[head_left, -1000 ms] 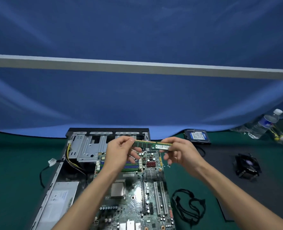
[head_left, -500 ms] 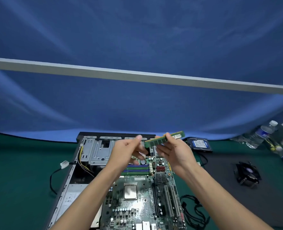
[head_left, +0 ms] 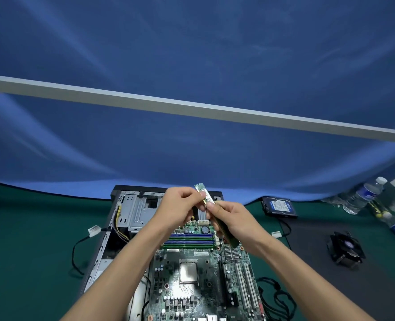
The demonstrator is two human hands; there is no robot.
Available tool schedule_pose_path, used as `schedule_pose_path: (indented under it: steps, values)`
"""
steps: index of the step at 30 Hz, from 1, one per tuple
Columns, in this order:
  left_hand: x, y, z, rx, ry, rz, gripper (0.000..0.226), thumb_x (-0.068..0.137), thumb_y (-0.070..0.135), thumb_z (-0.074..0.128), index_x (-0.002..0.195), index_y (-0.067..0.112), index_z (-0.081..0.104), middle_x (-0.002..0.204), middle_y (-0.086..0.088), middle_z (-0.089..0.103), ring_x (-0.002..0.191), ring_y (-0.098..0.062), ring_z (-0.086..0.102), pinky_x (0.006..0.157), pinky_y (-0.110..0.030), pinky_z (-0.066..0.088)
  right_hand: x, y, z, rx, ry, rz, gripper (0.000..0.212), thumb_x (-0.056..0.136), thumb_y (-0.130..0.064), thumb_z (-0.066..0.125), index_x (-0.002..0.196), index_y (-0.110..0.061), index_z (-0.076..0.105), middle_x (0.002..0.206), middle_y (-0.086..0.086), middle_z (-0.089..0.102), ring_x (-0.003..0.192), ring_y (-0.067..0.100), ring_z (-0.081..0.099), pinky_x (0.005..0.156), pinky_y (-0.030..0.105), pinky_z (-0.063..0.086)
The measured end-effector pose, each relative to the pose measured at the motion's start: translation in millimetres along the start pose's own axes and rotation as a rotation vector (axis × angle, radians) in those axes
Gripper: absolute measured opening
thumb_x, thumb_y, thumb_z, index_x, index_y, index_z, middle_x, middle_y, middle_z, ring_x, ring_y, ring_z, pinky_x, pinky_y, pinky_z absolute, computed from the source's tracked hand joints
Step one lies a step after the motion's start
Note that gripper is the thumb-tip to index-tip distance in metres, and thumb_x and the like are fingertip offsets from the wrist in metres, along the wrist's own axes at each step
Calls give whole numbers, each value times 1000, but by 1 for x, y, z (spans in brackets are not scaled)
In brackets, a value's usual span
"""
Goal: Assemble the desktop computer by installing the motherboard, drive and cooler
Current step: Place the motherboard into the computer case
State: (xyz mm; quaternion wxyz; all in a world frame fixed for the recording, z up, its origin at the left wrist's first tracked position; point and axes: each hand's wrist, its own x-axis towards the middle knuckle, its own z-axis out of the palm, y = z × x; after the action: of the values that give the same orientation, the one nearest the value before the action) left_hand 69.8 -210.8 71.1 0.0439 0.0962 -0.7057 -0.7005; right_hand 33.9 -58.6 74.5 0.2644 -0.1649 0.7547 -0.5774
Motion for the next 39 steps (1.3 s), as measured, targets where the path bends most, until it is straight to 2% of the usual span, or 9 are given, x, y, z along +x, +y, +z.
schedule_pose_path:
  steps: [6, 10, 12, 15, 18, 24, 27, 31, 39]
  values:
    - [10, -16, -11, -61, 72, -32, 19, 90, 20, 61, 78, 7, 68, 73, -2, 70, 42, -8, 46, 35, -19, 31, 16, 7, -20, 102, 109, -10, 10, 85, -14, 68, 75, -12, 67, 60, 4, 60, 45, 10, 49, 44, 20, 40]
    - [12, -44, -29, -9, 77, -140, 11, 86, 18, 64, 81, 10, 70, 74, -2, 71, 43, -7, 47, 37, -16, 32, 33, 19, -21, -47, 147, -75, 8, 83, -10, 71, 78, -16, 70, 58, -2, 61, 48, 9, 50, 48, 18, 40]
    - [11, -62, -38, 9, 208, -193, 11, 86, 16, 64, 77, 11, 70, 72, -1, 70, 44, -4, 49, 40, -14, 33, 40, 31, -15, -163, 139, -94, 9, 83, -15, 72, 77, -22, 71, 59, -9, 63, 53, 4, 53, 54, 16, 43]
    - [8, -93, -48, 249, 419, -254, 15, 88, 16, 63, 74, 20, 68, 77, 5, 69, 71, -6, 61, 60, -18, 42, 50, 51, -6, -296, 98, -106, 12, 83, -21, 72, 79, -32, 71, 73, -17, 68, 71, -3, 60, 68, 13, 46]
    - [2, -117, -53, 326, 490, -319, 15, 89, 17, 62, 76, 25, 64, 83, 9, 66, 81, -11, 61, 67, -25, 44, 59, 67, 1, -384, 70, -84, 12, 84, -23, 71, 95, -25, 75, 86, -20, 65, 84, -3, 59, 77, 13, 45]
    - [3, -133, -43, 164, 462, -408, 18, 90, 25, 60, 87, 8, 62, 83, -5, 63, 75, -17, 56, 63, -25, 44, 71, 91, 6, -415, 34, -97, 14, 83, -24, 71, 96, -27, 75, 85, -21, 64, 84, -8, 57, 73, 1, 38]
    - [5, -133, -34, 30, 494, -439, 30, 92, 23, 58, 94, -7, 59, 82, -11, 59, 70, -14, 51, 77, -35, 45, 76, 98, 9, -400, 36, -111, 14, 82, -22, 72, 96, -25, 76, 83, -20, 63, 83, -8, 57, 74, 3, 39]
    - [6, -134, -29, -102, 542, -496, 17, 92, 17, 58, 84, 2, 57, 66, 0, 51, 56, -8, 39, 99, -58, 34, 79, 104, 10, -371, 33, -100, 15, 83, -20, 72, 97, -23, 75, 83, -19, 64, 82, -7, 58, 74, 4, 40]
    - [8, -135, -28, -139, 564, -513, 18, 92, 19, 58, 85, 2, 60, 85, -8, 63, 63, -12, 42, 101, -59, 32, 80, 107, 6, -365, 14, -90, 15, 83, -21, 71, 97, -24, 75, 85, -17, 65, 85, -2, 59, 77, 10, 43]
